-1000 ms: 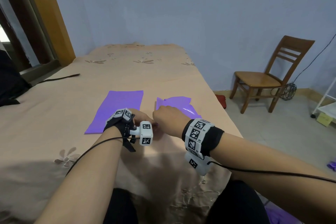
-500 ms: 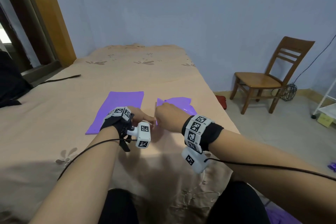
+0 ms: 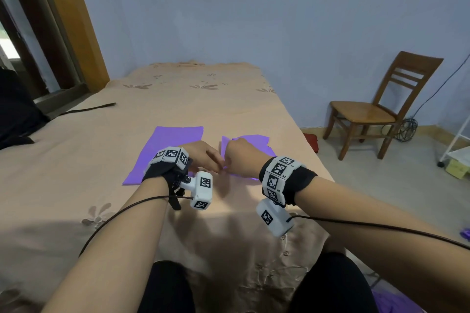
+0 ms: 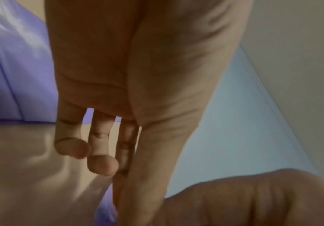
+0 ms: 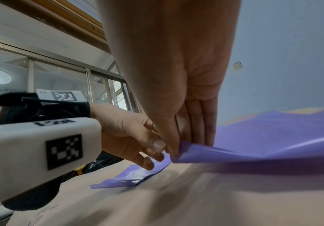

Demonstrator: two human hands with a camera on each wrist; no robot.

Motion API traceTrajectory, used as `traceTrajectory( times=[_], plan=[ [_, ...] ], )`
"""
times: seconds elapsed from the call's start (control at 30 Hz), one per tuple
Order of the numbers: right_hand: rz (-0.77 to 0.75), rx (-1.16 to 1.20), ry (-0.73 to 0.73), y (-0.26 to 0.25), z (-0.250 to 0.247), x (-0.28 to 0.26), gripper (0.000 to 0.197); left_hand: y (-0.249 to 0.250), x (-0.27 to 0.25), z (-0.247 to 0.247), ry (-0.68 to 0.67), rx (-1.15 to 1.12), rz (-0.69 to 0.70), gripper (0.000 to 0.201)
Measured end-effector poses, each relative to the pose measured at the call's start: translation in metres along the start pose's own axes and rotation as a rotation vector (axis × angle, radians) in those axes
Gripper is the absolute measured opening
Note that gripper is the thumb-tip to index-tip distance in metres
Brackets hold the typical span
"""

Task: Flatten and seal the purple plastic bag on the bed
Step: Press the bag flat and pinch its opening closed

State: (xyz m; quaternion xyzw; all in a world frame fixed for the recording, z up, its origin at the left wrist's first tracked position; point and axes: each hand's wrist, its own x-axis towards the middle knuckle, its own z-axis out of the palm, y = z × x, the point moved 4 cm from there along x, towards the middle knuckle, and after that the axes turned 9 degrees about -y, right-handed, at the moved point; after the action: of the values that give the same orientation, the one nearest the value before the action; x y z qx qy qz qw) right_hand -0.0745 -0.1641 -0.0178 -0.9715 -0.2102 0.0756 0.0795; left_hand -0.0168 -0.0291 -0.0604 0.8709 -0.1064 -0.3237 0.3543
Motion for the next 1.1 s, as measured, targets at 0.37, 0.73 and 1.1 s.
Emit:
traceTrajectory(
  times=[0.37, 0.73, 1.1],
  plan=[
    [-0.012, 0.032, -0.023, 0.001, 0.001, 0.0, 0.03, -0.008, 0.007, -0.001, 0.021, -0.07, 0.039, 0.03],
    [-0.036, 0.056, 0.003, 0.006, 0.003, 0.002, 0.014, -0.013, 0.015, 0.002, 0.026, -0.149, 0.086, 0.019],
    [-0.029, 0.019, 0.009, 0.005, 0.001, -0.006, 0.014, -0.016, 0.018, 0.003, 0.013, -0.156, 0.089, 0.023]
  ],
)
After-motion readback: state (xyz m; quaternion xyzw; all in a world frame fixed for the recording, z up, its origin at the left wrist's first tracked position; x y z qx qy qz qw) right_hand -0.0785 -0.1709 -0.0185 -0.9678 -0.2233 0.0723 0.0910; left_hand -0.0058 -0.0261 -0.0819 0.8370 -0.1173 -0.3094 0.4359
